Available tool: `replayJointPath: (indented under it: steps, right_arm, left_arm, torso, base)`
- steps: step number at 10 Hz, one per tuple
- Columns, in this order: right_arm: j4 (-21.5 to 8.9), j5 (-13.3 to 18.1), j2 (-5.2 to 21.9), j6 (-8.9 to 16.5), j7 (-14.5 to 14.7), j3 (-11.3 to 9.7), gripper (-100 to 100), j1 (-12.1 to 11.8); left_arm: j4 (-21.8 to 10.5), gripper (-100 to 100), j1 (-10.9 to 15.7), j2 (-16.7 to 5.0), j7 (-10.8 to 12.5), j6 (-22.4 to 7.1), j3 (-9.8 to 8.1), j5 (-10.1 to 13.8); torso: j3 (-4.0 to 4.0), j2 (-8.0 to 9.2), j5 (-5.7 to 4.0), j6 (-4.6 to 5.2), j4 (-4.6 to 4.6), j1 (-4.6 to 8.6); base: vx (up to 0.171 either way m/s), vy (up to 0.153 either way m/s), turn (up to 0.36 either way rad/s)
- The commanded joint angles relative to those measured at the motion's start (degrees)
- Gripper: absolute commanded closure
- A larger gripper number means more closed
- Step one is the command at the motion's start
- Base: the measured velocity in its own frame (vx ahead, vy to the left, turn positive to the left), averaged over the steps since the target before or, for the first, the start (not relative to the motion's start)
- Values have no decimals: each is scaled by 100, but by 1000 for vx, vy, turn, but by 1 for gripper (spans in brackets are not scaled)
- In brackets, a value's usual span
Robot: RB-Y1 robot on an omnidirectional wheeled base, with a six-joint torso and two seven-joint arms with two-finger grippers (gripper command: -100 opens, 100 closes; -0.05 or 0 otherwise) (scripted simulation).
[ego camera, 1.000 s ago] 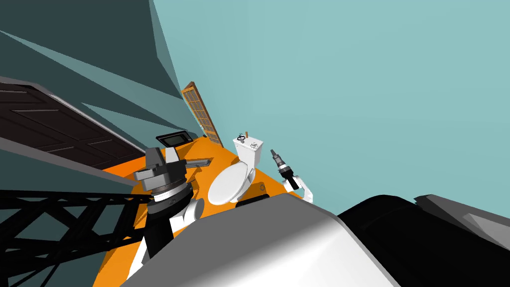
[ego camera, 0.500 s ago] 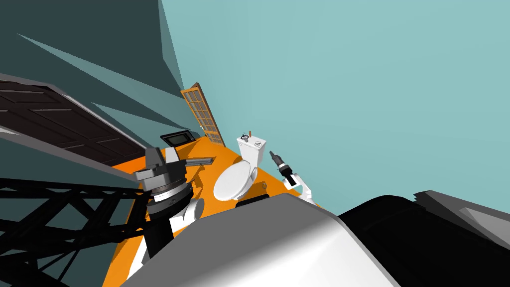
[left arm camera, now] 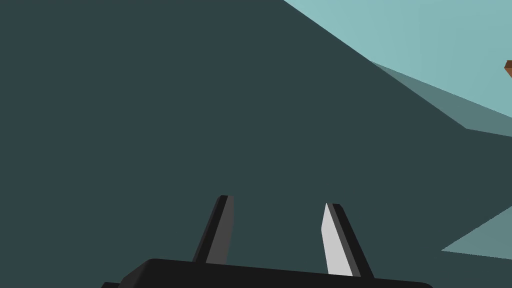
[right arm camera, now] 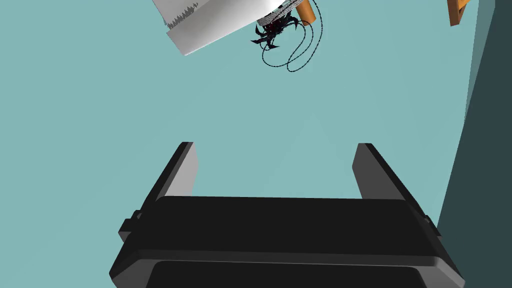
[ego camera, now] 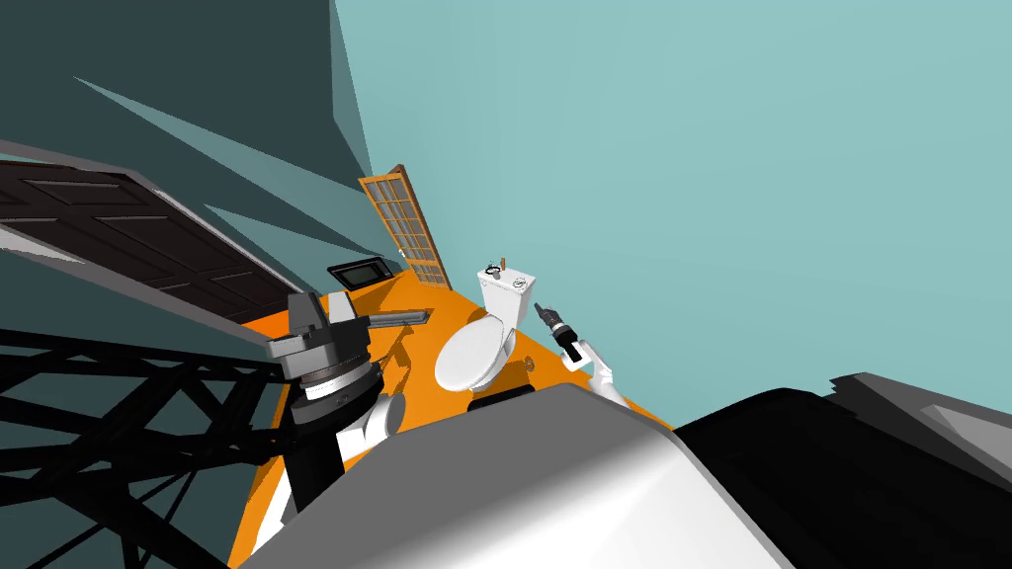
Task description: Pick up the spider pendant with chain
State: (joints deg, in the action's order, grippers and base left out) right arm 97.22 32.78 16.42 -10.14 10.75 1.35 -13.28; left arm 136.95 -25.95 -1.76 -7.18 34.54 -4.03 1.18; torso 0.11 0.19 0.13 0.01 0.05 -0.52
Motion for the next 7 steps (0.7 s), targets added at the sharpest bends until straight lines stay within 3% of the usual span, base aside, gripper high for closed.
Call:
replayJointPath:
  steps: [1,4,5,6,7]
  right_arm:
    - [-213,129,95,154,71,16,-100,123]
    - [-654,543,259,507,358,36,-100,491]
    - [-746,543,259,507,358,36,-100,491]
    - [-951,741,337,679,504,43,-100,685]
    - [-1014,741,337,679,504,43,-100,685]
  left_arm:
    - [0,0,0,0,0,0,0,0]
    - [0,0,0,0,0,0,-1,0]
    - [0,0,0,-1,0,0,0,0]
    - [0,0,0,-1,0,0,-1,0]
    - [0,0,0,-1,0,0,-1,0]
  torso:
    - [0,0,0,0,0,0]
    - [-5,-9,-2,1,-2,18]
    - [-3,-5,-4,1,-1,21]
    - [-5,-9,-5,1,-2,25]
    - [-8,-14,-4,0,-3,20]
  base:
    - [-38,127,3]
    - [-29,105,22]
    - [-22,82,7]
    - [-9,100,23]
    - [-10,84,11]
